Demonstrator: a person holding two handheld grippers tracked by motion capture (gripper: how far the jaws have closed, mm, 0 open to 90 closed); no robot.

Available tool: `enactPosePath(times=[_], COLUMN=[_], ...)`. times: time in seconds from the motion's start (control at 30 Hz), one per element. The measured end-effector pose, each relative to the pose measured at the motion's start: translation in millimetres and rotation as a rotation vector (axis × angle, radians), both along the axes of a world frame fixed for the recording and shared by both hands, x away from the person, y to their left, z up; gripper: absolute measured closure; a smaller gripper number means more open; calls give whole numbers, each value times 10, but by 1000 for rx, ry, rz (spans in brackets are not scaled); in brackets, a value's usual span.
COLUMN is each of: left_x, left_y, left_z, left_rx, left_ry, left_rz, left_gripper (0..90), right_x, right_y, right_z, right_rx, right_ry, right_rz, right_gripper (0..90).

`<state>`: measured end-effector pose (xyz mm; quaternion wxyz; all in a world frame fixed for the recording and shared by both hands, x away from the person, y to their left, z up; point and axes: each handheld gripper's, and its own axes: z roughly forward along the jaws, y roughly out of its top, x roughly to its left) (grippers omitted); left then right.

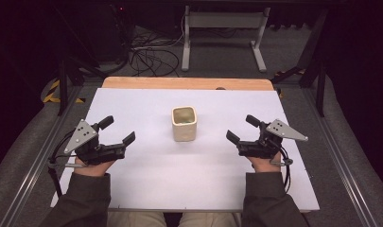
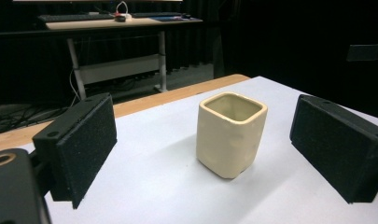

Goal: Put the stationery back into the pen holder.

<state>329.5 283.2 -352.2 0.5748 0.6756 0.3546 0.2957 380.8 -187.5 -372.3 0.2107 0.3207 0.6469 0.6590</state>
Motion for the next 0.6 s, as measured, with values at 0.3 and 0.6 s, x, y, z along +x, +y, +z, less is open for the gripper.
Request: enactPosePath(times=[0.3,0.6], left_x=[-10,-10], left_y=[58,98], left_z=[3,8], left_rx=[15,12], left_ry=[3,6], left_rz=[20,27], left_gripper=[81,81], right_x=[-26,-68], right_y=[-114,-233], right_z=[-1,-7], right_rx=[3,-2], right_ry=[1,5], right_rz=[-22,-48], right_gripper=[0,1])
